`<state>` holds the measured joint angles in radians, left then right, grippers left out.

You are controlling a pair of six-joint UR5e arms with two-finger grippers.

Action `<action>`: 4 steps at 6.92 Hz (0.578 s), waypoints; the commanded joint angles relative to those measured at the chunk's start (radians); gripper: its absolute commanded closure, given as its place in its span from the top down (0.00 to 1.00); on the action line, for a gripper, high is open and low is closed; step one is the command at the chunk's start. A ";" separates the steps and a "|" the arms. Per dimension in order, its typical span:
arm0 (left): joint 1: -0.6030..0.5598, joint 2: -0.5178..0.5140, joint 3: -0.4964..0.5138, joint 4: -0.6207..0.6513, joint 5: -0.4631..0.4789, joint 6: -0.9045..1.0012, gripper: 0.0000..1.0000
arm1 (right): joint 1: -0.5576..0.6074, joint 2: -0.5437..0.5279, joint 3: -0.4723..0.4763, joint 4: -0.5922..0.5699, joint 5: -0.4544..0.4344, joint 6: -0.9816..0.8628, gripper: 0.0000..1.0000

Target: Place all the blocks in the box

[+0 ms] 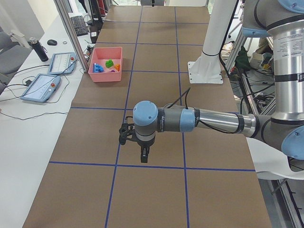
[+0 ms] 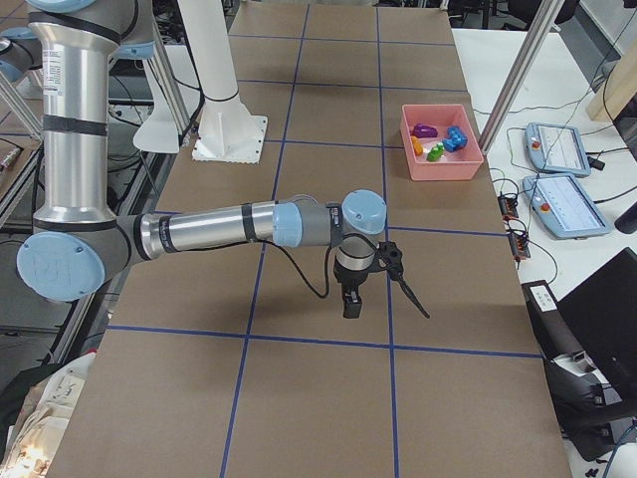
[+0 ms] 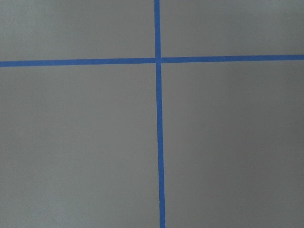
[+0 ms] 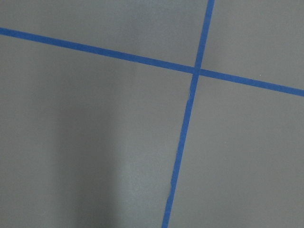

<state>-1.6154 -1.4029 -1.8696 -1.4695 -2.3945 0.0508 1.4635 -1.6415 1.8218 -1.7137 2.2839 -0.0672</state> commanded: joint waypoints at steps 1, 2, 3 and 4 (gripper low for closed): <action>0.003 -0.007 0.017 -0.002 -0.003 0.000 1.00 | 0.041 0.000 -0.002 -0.001 0.054 0.000 1.00; 0.003 -0.008 0.012 -0.003 0.000 0.001 1.00 | 0.041 0.002 -0.007 0.000 0.051 -0.002 1.00; 0.003 -0.008 0.003 -0.002 0.000 0.000 1.00 | 0.041 -0.001 -0.003 0.002 0.049 0.000 1.00; 0.005 -0.007 -0.011 -0.002 0.002 0.000 1.00 | 0.041 -0.001 -0.001 0.005 0.049 -0.002 1.00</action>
<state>-1.6118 -1.4104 -1.8671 -1.4715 -2.3944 0.0510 1.5037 -1.6419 1.8188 -1.7119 2.3331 -0.0682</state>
